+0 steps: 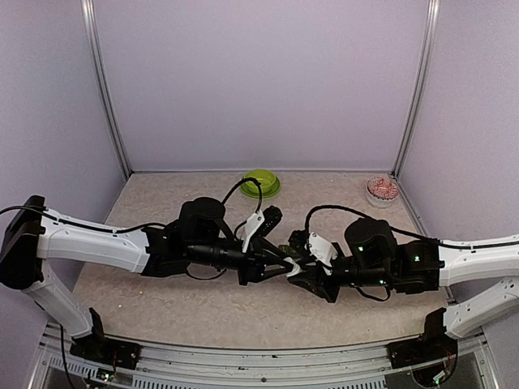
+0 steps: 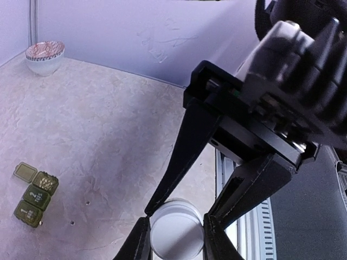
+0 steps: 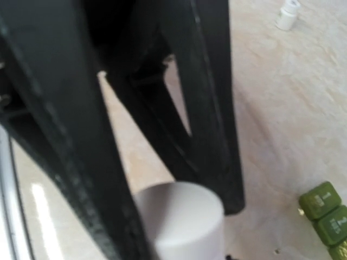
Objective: Sort the pills into containers
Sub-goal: Close the lid of the pill bottle, then screw the lid of the pill bottle onto the pill bottle.
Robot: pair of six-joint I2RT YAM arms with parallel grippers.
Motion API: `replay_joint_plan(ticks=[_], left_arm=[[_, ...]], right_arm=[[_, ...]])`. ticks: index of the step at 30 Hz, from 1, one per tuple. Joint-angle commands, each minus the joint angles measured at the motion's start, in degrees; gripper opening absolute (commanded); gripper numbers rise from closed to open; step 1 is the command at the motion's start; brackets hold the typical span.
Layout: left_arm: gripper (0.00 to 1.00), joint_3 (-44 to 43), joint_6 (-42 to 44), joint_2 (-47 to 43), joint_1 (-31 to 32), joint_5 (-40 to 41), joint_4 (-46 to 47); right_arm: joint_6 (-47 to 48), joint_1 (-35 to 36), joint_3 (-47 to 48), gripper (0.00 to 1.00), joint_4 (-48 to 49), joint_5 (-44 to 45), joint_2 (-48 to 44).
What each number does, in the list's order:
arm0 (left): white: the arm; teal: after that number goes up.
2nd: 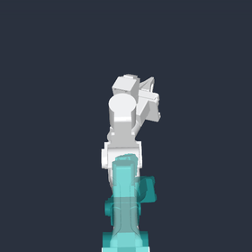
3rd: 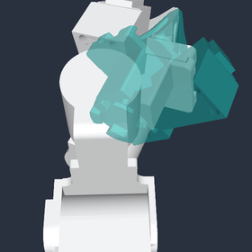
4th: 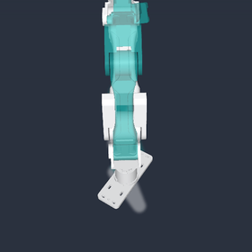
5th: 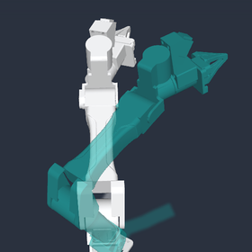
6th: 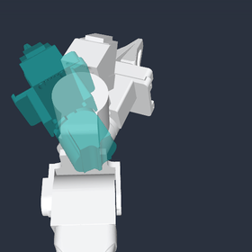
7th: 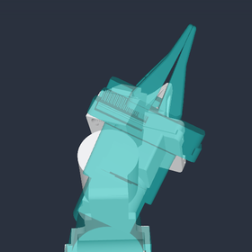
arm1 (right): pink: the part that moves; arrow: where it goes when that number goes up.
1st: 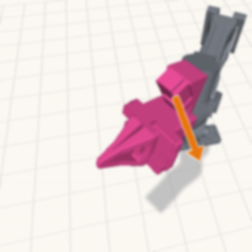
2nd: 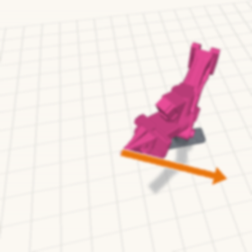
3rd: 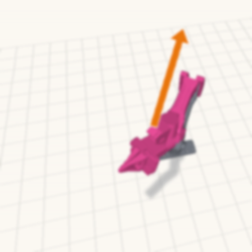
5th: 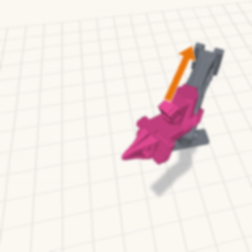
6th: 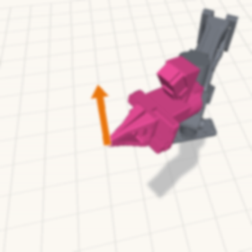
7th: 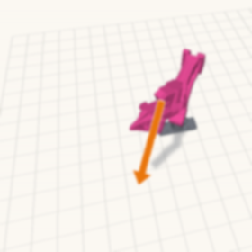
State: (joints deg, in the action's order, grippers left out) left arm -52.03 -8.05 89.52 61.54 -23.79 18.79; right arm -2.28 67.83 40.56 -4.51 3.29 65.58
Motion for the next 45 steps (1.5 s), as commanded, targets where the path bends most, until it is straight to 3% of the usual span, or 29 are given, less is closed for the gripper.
replay_joint_plan(ticks=[1, 10, 15, 22, 27, 37, 42, 45], left_arm=[[0.31, 3.1, 2.9, -0.2, 0.2, -1.9, -2.3], [0.64, 6.2, -1.7, -5.1, -1.6, 0.0, 3.2], [0.97, 8.2, -5.7, -8.4, -2.7, 1.3, 5.6], [0.99, 10.5, -12.5, -11.9, -3.0, 6.1, 9.7], [0.97, 5.3, -15.9, -10.8, -3.2, 11.5, 1.7], [0.87, 5.4, -21.5, -9.5, -5.7, 9.1, 2.4], [0.98, 5.5, -23.3, -9.2, -4.1, 9.9, 3.8], [0.99, 5.2, -25.0, -8.3, -3.3, 9.1, 5.3]], right_arm=[[-1.6, -1.0, 2.0, 0.3, 7.7, -5.4, -4.3], [-2.5, -1.0, 1.6, 0.3, 6.8, -4.7, -3.3], [-2.8, -1.1, 1.9, 0.3, 7.0, -3.5, -3.5], [-4.7, -1.1, 3.6, 0.3, 7.0, -1.5, 0.1], [-4.9, -1.0, 4.4, 0.31, 6.6, 0.2, 2.4], [-4.3, -1.0, 4.0, 0.3, 7.2, 1.3, 2.4], [-6.8, -1.0, 5.4, 0.3, 5.3, 4.7, 3.6], [-8.8, -1.0, 5.9, 0.29, 5.8, 5.5, 4.4]])
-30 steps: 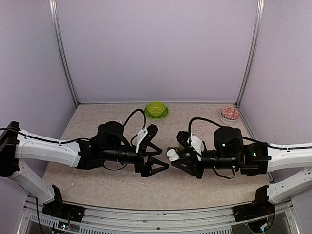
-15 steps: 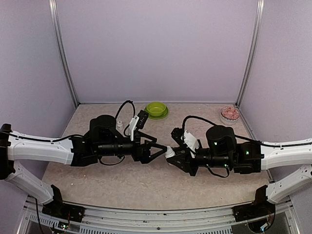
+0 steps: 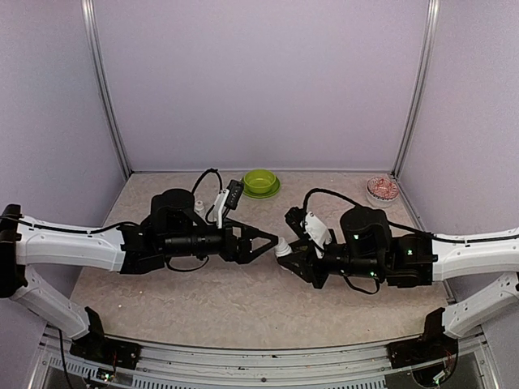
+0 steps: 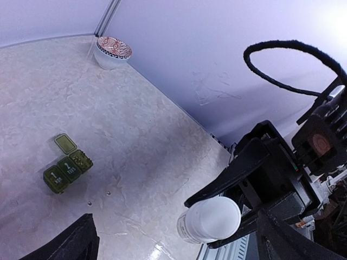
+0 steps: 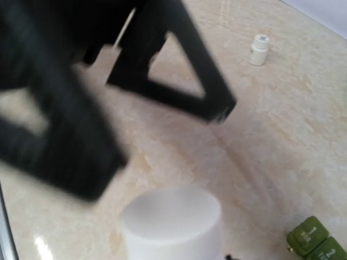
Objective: Sort the pills into containers
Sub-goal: Screw the lid of the pill bottle onto the pill bottle.
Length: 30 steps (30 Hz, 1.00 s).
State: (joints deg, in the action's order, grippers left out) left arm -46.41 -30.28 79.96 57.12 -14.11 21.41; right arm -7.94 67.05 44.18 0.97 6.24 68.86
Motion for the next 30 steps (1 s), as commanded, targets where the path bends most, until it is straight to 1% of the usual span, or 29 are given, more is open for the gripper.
replay_joint_plan(ticks=[1, 7, 9, 14, 19, 30], left_arm=[[0.99, -0.3, -3.2, 1.2, 1.4, -0.6, 3.4], [0.99, 3.1, -5.5, 0.0, 2.2, -3.2, 12.3], [0.99, 3.6, -5.5, -0.3, 2.5, -3.7, 13.8], [0.98, 3.1, -5.3, 0.6, 3.0, -4.5, 13.9], [0.98, 3.1, -5.8, 1.2, 3.7, -5.6, 15.3], [0.98, 2.6, -5.6, 2.3, 4.2, -5.5, 14.7]], right_arm=[[-3.6, -0.2, 2.4, 0.29, 0.5, 2.6, 1.3], [-5.4, -0.2, 3.1, 0.3, 0.4, 3.0, 2.6], [-5.6, -0.3, 2.9, 0.3, 0.3, 3.1, 2.7], [-5.7, -0.2, 2.1, 0.3, 1.6, 2.1, 1.8], [-5.8, -0.2, 2.1, 0.3, 1.2, 3.4, 2.0], [-5.5, -0.3, 1.6, 0.3, 2.2, 2.8, 1.1]])
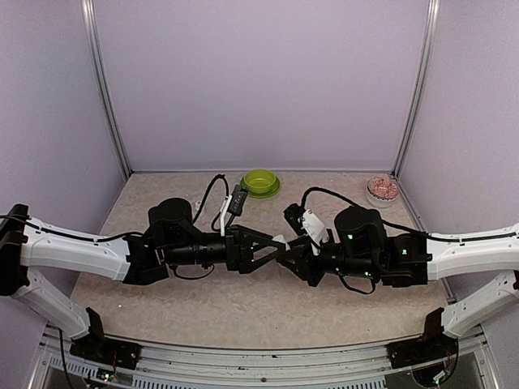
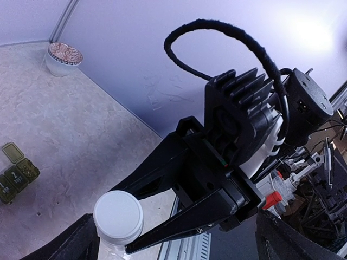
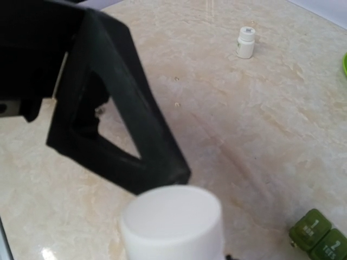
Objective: Sort the pills into containers
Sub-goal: Screw the lid of the pill bottle onto the pill bottle.
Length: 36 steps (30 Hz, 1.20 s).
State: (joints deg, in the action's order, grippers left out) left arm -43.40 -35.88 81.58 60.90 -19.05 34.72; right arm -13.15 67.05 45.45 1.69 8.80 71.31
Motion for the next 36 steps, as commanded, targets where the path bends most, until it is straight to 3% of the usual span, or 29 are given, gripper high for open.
replay_joint_plan(ticks=[1, 36], left_arm=[[0.98, -0.5, 0.0, 0.6, 0.4, -0.3, 1.3], [0.97, -2.5, 1.2, 2.6, 1.4, -2.6, 1.3]], right_arm=[[-0.3, -0.3, 0.3, 0.3, 1.3, 0.3, -1.2], [1.0, -0.2, 1.7, 0.29, 0.9, -3.4, 2.8]])
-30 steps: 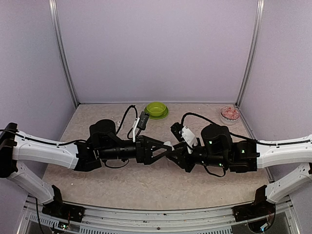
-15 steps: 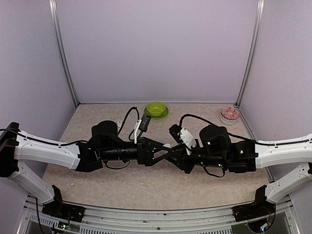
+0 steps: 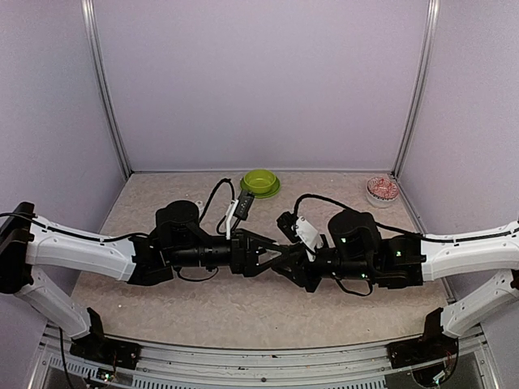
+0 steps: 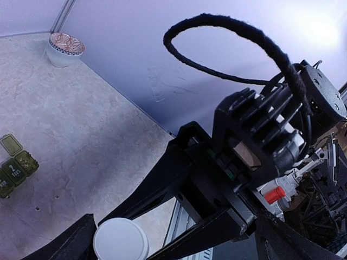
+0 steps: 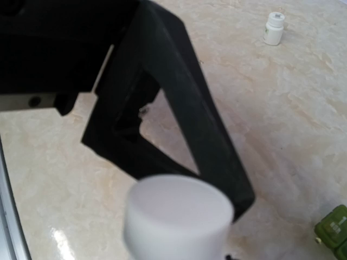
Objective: Sort the pills into containers
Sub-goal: Screw the lid of the pill bottle onto the pill bottle.
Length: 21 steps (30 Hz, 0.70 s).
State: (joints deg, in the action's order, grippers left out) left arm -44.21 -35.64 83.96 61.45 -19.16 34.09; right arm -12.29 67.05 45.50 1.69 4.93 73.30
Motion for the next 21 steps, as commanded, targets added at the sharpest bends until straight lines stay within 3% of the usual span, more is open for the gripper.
replay_joint_plan(ticks=[1, 12, 21], left_arm=[[0.97, -1.7, 1.0, 0.2, 0.9, -2.5, 1.9], [0.97, -1.1, 1.7, -0.5, 1.1, -1.3, 1.4], [0.99, -1.2, 2.2, -1.5, 1.0, 2.6, -0.5]], right_arm=[[0.0, -0.2, 1.7, 0.29, 0.7, 0.7, 0.8], [-1.8, -0.3, 1.3, 0.3, -0.4, 6.0, -0.4], [-1.4, -0.3, 0.2, 0.3, 0.7, 4.0, -1.0]])
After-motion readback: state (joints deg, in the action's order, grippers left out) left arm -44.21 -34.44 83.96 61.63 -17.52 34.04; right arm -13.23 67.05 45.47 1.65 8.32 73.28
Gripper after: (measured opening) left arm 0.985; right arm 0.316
